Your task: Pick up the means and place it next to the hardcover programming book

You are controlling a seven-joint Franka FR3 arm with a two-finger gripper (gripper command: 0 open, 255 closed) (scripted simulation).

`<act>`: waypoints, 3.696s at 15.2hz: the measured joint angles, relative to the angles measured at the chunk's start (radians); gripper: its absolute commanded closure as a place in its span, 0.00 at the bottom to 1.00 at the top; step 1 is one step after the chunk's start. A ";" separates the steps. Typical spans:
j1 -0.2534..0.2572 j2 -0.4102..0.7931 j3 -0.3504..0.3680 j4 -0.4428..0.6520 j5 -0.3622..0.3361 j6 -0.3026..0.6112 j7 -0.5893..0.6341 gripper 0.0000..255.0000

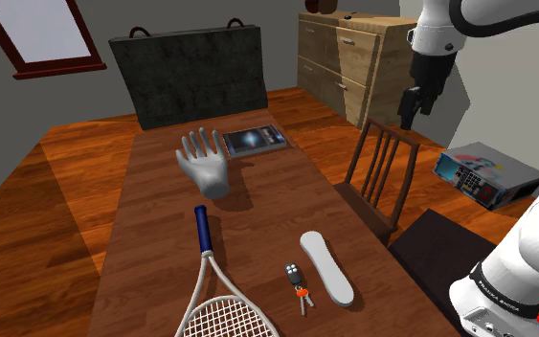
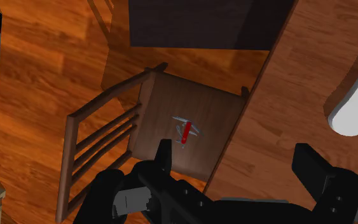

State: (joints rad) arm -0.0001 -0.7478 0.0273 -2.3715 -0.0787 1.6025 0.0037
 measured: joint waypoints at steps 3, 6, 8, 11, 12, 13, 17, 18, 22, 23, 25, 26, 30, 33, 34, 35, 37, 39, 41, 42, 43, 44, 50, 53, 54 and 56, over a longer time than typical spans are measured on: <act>0.006 -0.013 0.017 -0.035 0.016 0.020 0.028 0.00; 0.022 -0.030 0.061 -0.107 0.055 0.075 0.094 0.00; 0.032 -0.031 0.090 -0.145 0.082 0.112 0.139 0.00; 0.055 -0.017 0.147 -0.215 0.130 0.197 0.216 0.00; 0.062 -0.017 0.163 -0.233 0.145 0.216 0.239 0.00; 0.072 -0.013 0.184 -0.247 0.162 0.236 0.266 0.00; 0.102 0.046 0.267 -0.303 0.227 0.357 0.367 0.00; 0.112 0.056 0.289 -0.321 0.244 0.388 0.393 0.00; 0.140 0.139 0.378 -0.355 0.300 0.514 0.496 0.00; 0.140 0.172 0.400 -0.354 0.308 0.549 0.520 0.00; 0.139 0.238 0.442 -0.352 0.320 0.618 0.569 0.00; 0.136 0.281 0.470 -0.342 0.322 0.655 0.600 0.00; 0.122 0.419 0.564 -0.324 0.311 0.785 0.722 0.00; 0.097 0.537 0.633 -0.295 0.258 0.876 0.830 0.00; 0.094 0.553 0.642 -0.299 0.250 0.896 0.845 0.00; 0.089 0.570 0.649 -0.301 0.238 0.913 0.857 0.00; 0.075 0.611 0.660 -0.305 0.205 0.952 0.883 0.00; 0.058 0.656 0.668 -0.305 0.161 0.990 0.914 0.00; 0.054 0.673 0.671 -0.310 0.141 1.010 0.929 0.00; 0.052 0.677 0.672 -0.310 0.137 1.014 0.932 0.00; 0.052 0.679 0.672 -0.310 0.135 1.015 0.933 0.00; 0.052 0.680 0.672 -0.310 0.134 1.016 0.934 0.00; 0.052 0.680 0.672 -0.310 0.133 1.017 0.934 1.00; 0.052 0.680 0.672 -0.310 0.133 1.017 0.934 1.00; 0.052 0.680 0.672 -0.310 0.133 1.017 0.935 1.00; 0.052 0.680 0.672 -0.310 0.133 1.017 0.935 1.00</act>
State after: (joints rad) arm 0.0516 -0.0677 0.6995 -2.6817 0.0546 2.6192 0.9382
